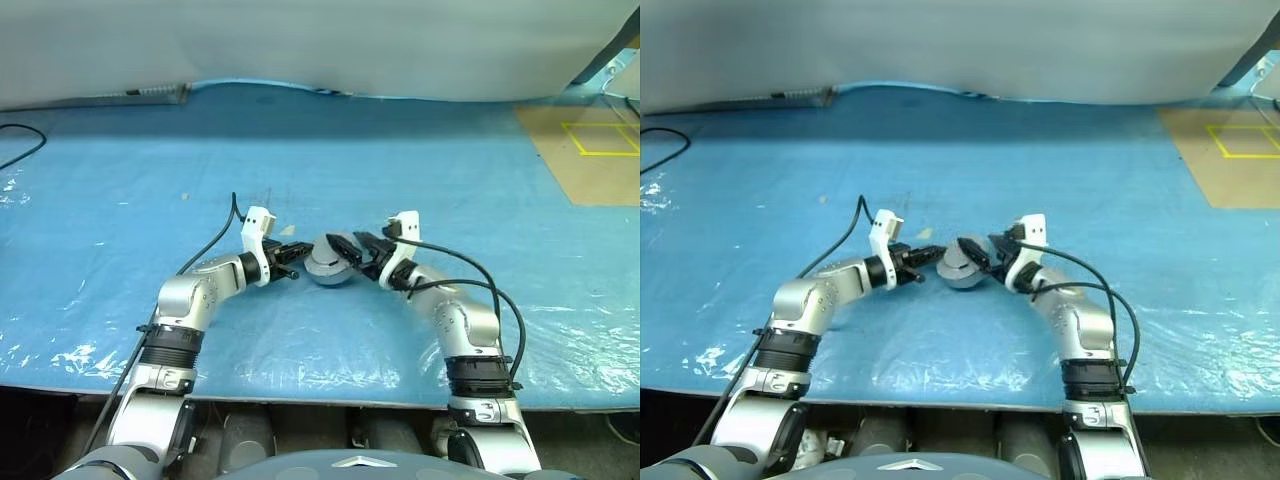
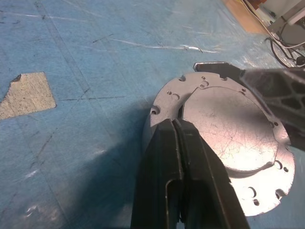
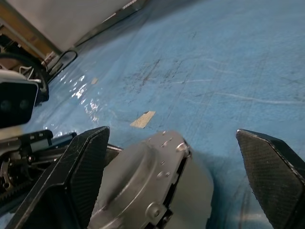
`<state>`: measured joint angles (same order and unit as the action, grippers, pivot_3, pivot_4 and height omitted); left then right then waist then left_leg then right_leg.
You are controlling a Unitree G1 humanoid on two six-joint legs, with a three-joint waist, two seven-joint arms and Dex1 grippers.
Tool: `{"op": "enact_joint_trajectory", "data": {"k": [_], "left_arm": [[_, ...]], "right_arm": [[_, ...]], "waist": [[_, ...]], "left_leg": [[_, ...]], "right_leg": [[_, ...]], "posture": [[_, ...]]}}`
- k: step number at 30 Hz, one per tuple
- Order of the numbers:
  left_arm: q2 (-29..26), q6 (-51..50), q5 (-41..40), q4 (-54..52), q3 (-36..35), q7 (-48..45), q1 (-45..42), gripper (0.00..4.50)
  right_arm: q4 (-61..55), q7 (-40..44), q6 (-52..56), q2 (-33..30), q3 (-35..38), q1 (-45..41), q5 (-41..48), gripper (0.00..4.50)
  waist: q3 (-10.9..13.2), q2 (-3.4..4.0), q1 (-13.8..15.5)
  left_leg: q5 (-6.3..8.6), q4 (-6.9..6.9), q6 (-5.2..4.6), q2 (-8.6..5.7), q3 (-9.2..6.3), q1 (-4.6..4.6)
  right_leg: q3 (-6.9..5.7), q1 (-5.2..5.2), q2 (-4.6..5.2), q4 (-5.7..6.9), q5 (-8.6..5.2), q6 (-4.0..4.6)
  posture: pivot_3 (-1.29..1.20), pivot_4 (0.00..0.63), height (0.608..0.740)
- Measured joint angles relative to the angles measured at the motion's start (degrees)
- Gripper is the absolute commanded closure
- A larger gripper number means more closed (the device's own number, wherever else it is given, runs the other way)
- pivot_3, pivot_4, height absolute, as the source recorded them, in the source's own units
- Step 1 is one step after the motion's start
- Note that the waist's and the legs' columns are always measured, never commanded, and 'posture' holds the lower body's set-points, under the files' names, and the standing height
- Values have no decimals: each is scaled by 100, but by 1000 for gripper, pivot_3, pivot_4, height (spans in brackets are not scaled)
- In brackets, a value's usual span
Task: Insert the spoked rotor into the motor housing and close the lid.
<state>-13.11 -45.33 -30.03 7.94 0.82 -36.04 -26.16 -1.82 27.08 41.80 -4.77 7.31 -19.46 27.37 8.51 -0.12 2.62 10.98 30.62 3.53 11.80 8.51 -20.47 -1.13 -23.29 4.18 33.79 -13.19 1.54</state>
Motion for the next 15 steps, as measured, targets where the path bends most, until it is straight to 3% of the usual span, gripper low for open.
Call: {"op": "enact_joint_trajectory", "data": {"k": [15], "left_arm": [[32,149,5,-151,186,-198,11,4500]], "right_arm": [[-3,-526,1475,-359,848,73,1093,20]], "waist": [[2,3,64]], "left_leg": [[0,0,1,-1,-2,4]], "right_leg": [[-5,10,2,0,4,-6]], "posture": [[0,150,740]]}}
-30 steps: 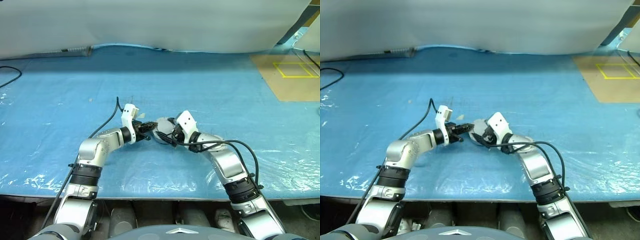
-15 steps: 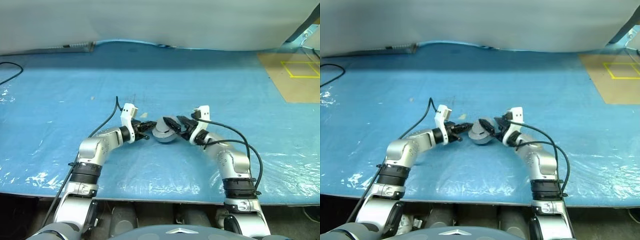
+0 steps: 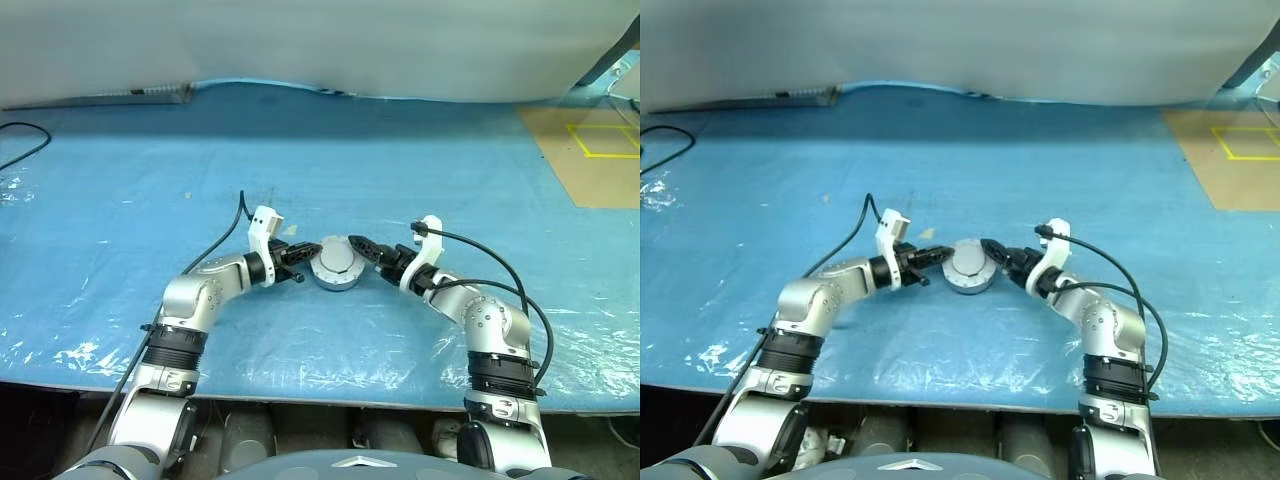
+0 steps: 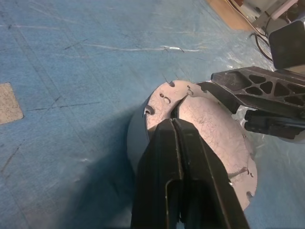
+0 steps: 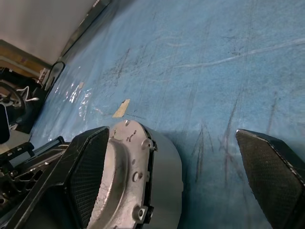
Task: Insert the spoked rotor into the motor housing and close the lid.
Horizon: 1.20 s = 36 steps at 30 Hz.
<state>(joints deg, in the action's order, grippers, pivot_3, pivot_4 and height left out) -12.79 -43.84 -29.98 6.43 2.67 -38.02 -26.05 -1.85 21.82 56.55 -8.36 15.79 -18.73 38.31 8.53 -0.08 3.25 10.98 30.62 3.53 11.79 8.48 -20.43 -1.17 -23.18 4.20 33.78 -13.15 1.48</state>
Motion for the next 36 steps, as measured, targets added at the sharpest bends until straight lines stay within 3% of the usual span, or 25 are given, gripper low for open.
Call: {"op": "enact_joint_trajectory", "data": {"k": [10,20,27,31,36], "left_arm": [[5,33,19,-1,35,-24,22,4500],[0,31,19,-36,29,-26,79,4500],[-9,22,7,-83,14,-19,141,4500],[-44,-13,31,-75,-25,19,179,4500],[-6,-14,29,-76,-26,29,179,4500]], "right_arm": [[0,-6,949,10,491,233,1031,20],[-79,-121,1234,189,382,426,1453,20],[239,-410,1520,310,735,473,1831,2425],[282,-469,1685,296,841,461,2057,3388],[281,-507,1701,243,813,474,2100,3414]], "waist": [[0,0,68],[-1,1,72],[-1,1,70],[-1,4,78],[-1,4,84]], "left_leg": [[0,0,0,1,0,26],[0,0,0,1,0,33],[0,0,0,2,0,32],[0,0,0,0,0,34],[0,2,1,0,0,34]], "right_leg": [[0,20,0,2,-11,19],[-1,28,0,2,-12,22],[-2,27,0,1,-13,22],[-3,28,3,2,-12,21],[-4,32,4,2,-12,21]], "posture": [[0,150,740],[0,150,740],[0,150,740],[0,150,740],[0,150,740]]}}
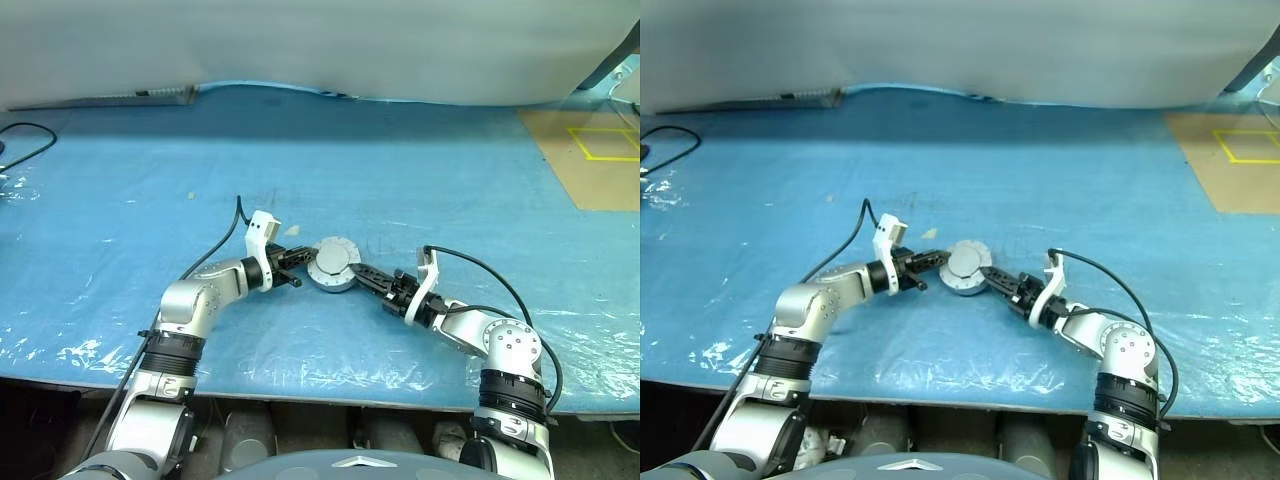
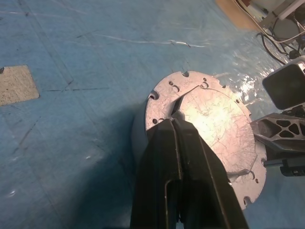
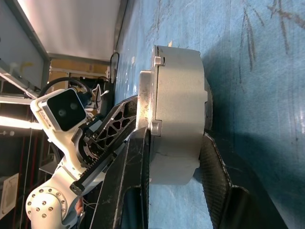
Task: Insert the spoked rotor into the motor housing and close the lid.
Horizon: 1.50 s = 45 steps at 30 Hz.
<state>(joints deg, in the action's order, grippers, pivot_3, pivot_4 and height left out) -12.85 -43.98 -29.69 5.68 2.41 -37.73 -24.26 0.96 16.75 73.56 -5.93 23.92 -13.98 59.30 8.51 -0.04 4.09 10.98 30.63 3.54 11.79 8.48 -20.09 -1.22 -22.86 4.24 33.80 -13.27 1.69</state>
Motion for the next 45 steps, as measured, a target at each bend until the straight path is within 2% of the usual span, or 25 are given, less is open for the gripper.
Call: {"op": "enact_joint_trajectory", "data": {"k": [5,8,12,18,22,25,36,44,45], "left_arm": [[77,-6,-46,18,-93,5,11,4500],[264,-129,-280,105,-422,81,14,3622],[472,-348,-766,147,-970,243,-22,2207],[710,-1108,-2029,346,-2304,880,-38,85],[969,-1629,-2888,640,-3025,1479,-30,0],[1145,-1869,-3328,809,-3290,1843,20,0],[1603,-1950,-4155,808,-3324,2151,110,0],[1600,-2099,-4477,825,-3150,2207,138,0],[1592,-2096,-4488,840,-3140,2207,137,175]], "right_arm": [[-8,-2,-9,-27,-13,43,43,3414],[-14,-49,-12,13,11,47,131,3414],[5,-293,-17,169,157,23,321,3414],[85,-899,-150,508,404,-284,674,3414],[85,-1164,-301,678,403,-583,885,3414],[86,-1330,-359,785,379,-807,1086,3414],[126,-1590,-351,814,17,-984,1370,3414],[126,-1629,-344,719,-113,-952,1524,3414],[126,-1648,-343,708,-113,-951,1532,3414]], "waist": [[0,0,2],[0,0,1],[1,0,-18],[11,9,-15],[13,8,-3],[15,5,0],[20,-3,9],[20,-4,19],[20,-4,20]], "left_leg": [[0,0,0,0,0,-2],[0,0,0,0,0,-3],[0,0,0,2,0,-9],[0,1,0,-1,0,-44],[-1,4,1,0,-8,-74],[-1,4,1,0,-14,-84],[-1,19,2,-1,-19,-91],[-1,35,2,-1,-22,-94],[-1,36,2,-1,-22,-94]], "right_leg": [[-1,0,0,-1,1,-2],[-2,-2,0,-1,0,0],[-2,-14,-2,0,0,1],[-2,-47,-2,0,14,-17],[-12,-59,-3,-2,17,-22],[-18,-63,-3,-3,21,-28],[-19,-62,-3,-2,31,-45],[-18,-59,-2,0,37,-54],[-17,-58,-2,0,38,-54]], "posture": [[0,150,740],[0,150,740],[0,150,740],[0,150,740],[0,150,740],[0,150,740],[0,150,740],[0,150,740],[0,150,740]]}}
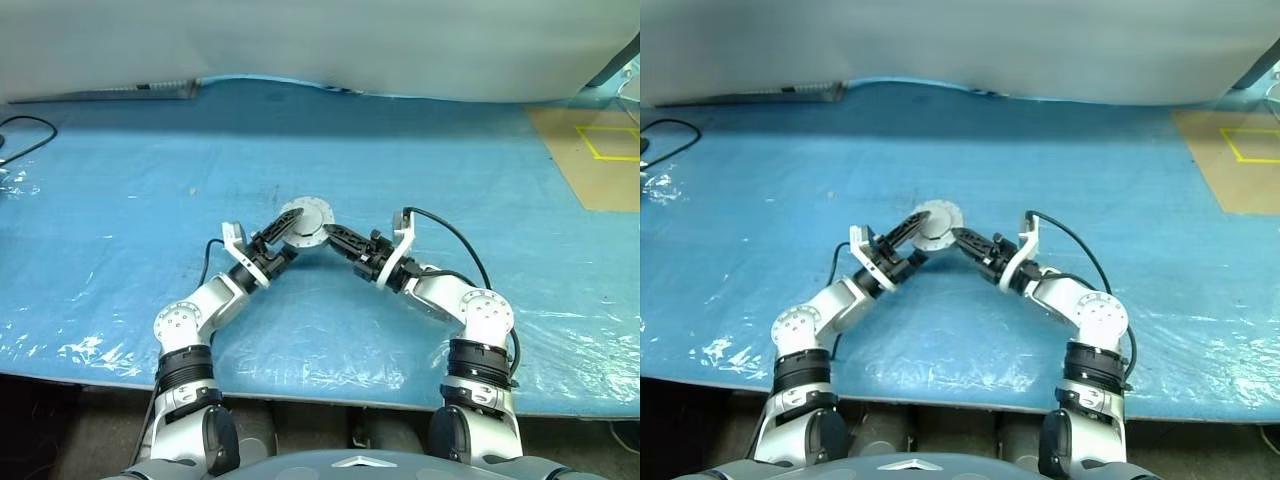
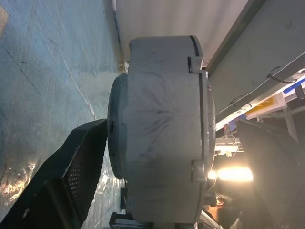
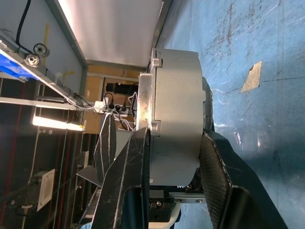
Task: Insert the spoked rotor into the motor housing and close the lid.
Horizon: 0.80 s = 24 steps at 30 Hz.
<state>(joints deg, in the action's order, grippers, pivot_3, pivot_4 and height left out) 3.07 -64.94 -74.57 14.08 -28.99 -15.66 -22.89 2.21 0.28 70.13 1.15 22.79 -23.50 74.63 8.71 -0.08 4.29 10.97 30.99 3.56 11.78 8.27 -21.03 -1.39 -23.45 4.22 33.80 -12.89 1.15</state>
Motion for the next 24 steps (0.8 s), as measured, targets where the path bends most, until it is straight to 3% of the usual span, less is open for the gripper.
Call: {"op": "enact_joint_trajectory", "data": {"k": [3,6,7,12,16,20,24], "left_arm": [[-18,11,-51,101,12,-9,-2,895],[-39,21,-76,135,16,-73,-9,2009],[-60,21,-75,138,30,-79,-9,2155],[-100,12,-75,184,112,-142,-8,2147],[-129,48,-75,210,137,-205,-8,2147],[-170,149,-49,283,154,-222,-10,2147],[-342,303,121,371,221,-223,-74,2147]], "right_arm": [[0,-64,24,-27,-2,14,108,3414],[0,-145,86,-50,-27,63,384,3415],[0,-195,90,-67,-40,77,443,3415],[-17,-422,61,-163,-121,182,794,3415],[-198,-172,-157,-314,-401,214,534,3415],[-202,137,-435,-369,-612,215,235,2117],[-359,676,-872,-843,-1253,273,-753,650]], "waist": [[0,0,0],[0,0,2],[0,0,4],[0,0,11],[0,0,12],[0,0,12],[1,-1,31]], "left_leg": [[0,3,0,0,0,-1],[0,4,0,0,-1,-1],[0,5,0,0,-2,-1],[0,11,0,0,-3,-1],[0,16,0,0,-4,-1],[0,21,0,0,-5,-2],[0,28,0,-1,-11,-7]], "right_leg": [[1,0,0,1,2,-1],[1,1,0,1,2,-2],[0,2,0,1,2,-2],[1,3,0,4,5,-4],[0,5,0,6,7,-5],[1,7,0,6,10,-7],[-2,9,1,6,12,-10]], "posture": [[0,150,740],[0,150,740],[0,150,740],[0,150,740],[0,150,740],[0,150,740],[0,150,740]]}}
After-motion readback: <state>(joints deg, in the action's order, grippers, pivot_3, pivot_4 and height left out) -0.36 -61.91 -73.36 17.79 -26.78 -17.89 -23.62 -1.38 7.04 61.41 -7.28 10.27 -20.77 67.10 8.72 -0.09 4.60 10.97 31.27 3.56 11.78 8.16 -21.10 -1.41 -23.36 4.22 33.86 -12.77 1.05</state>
